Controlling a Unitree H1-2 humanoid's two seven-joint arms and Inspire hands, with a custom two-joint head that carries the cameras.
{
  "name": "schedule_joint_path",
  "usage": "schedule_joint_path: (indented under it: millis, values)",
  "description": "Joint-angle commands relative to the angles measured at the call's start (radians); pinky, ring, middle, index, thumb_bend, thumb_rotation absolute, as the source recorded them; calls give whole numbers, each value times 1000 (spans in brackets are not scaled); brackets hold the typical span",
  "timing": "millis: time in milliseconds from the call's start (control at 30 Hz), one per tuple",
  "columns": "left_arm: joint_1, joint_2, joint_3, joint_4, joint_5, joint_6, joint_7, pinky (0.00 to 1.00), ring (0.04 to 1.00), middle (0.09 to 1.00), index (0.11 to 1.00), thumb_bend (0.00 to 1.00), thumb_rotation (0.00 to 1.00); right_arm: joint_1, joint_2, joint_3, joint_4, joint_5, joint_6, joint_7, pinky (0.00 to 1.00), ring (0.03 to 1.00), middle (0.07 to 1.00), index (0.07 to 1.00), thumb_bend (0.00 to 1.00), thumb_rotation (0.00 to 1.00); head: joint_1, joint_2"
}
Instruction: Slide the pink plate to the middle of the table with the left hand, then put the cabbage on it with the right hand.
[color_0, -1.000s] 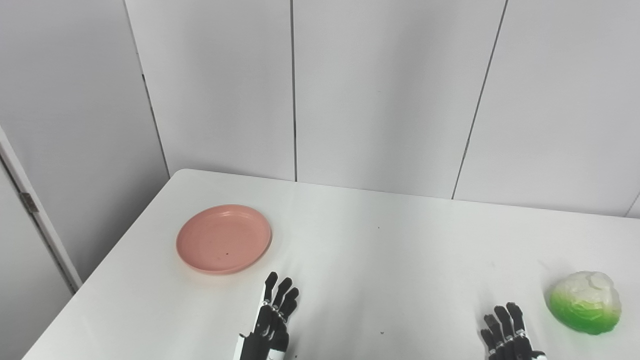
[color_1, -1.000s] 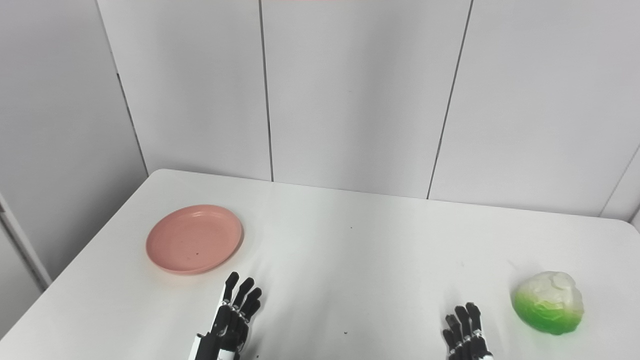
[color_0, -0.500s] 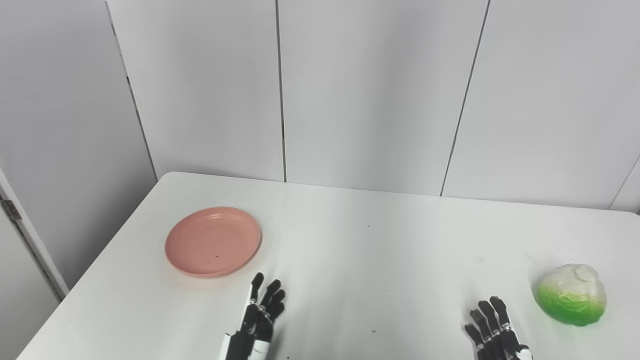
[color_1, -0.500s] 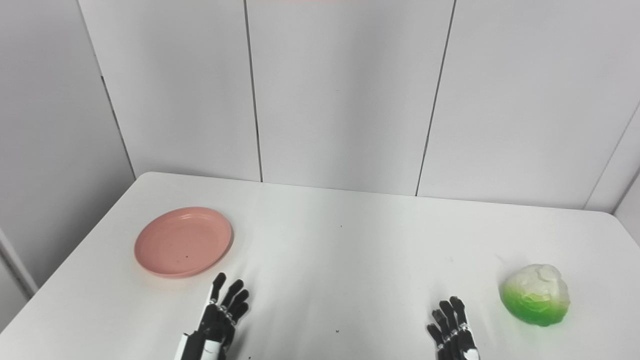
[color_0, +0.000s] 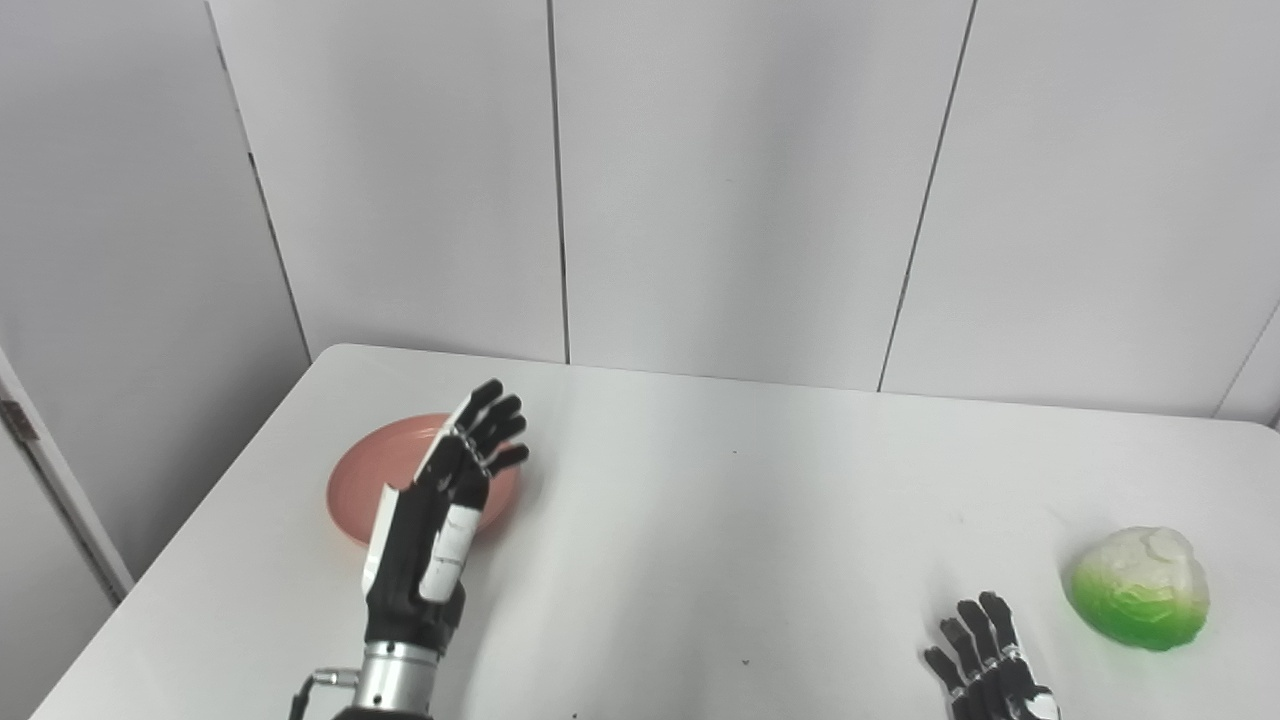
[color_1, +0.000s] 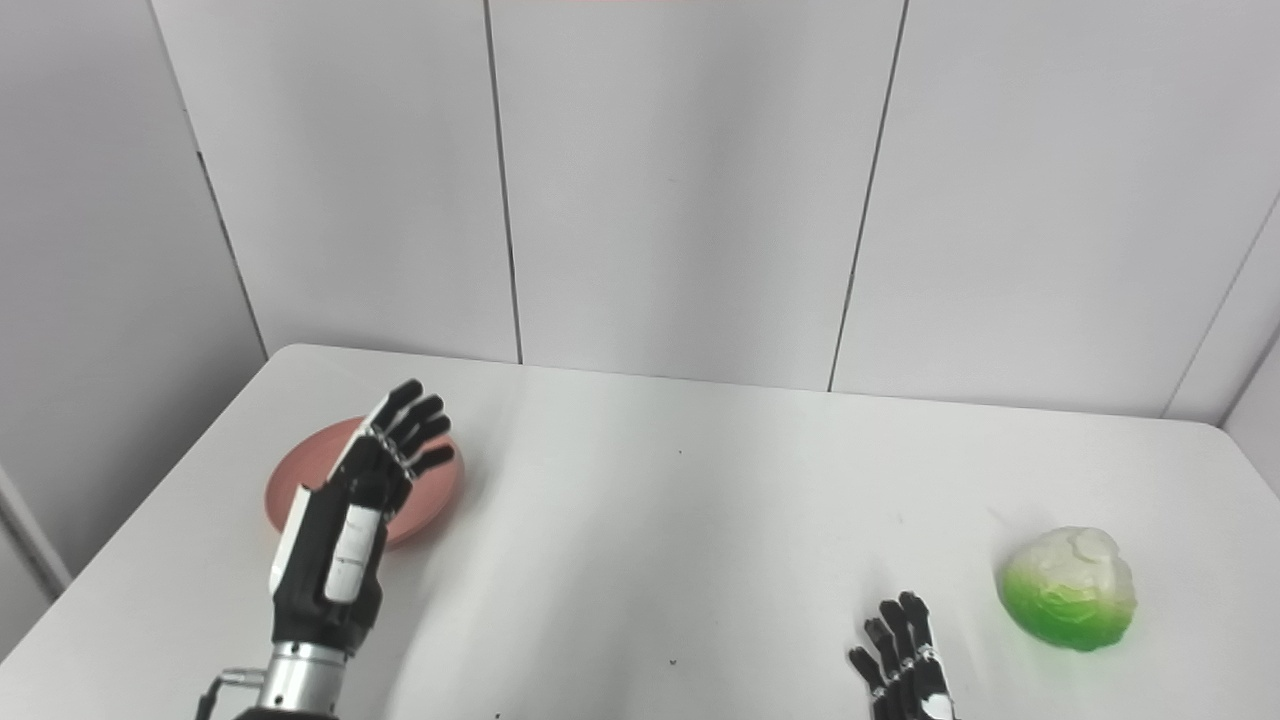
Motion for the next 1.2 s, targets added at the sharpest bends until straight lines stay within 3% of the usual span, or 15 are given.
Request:
schedule_joint_path:
  millis: [0,200,300,467,633,900,1167]
  values:
    - [-71,28,16,-9,-11,15,9,796,853,866,831,999,865,103,-18,17,32,-5,51,-2,918,961,964,971,840,1000,3,4]
    - [-172,111,64,52,-36,17,3,792,833,819,813,976,888,98,-20,17,40,0,47,-2,913,958,960,968,844,1000,9,3]
    - [-225,157,83,109,-36,-12,4,772,823,808,835,964,896,95,-20,18,44,2,48,0,910,958,959,967,848,1000,11,2]
    - [-286,222,103,188,-15,-49,5,753,829,829,843,986,905,93,-18,20,47,0,46,-2,900,954,958,967,847,1000,9,3]
    - [-356,275,121,281,18,-31,34,781,835,838,847,1000,889,94,-21,24,43,-2,49,-1,895,954,955,964,848,1000,9,6]
    - [-453,369,128,563,54,-157,48,731,821,837,836,931,909,99,-27,27,35,2,53,3,893,953,954,960,847,1000,11,15]
    - [-496,431,116,878,86,-316,79,752,803,813,822,960,884,96,-31,27,37,2,58,4,891,956,958,966,853,1000,11,19]
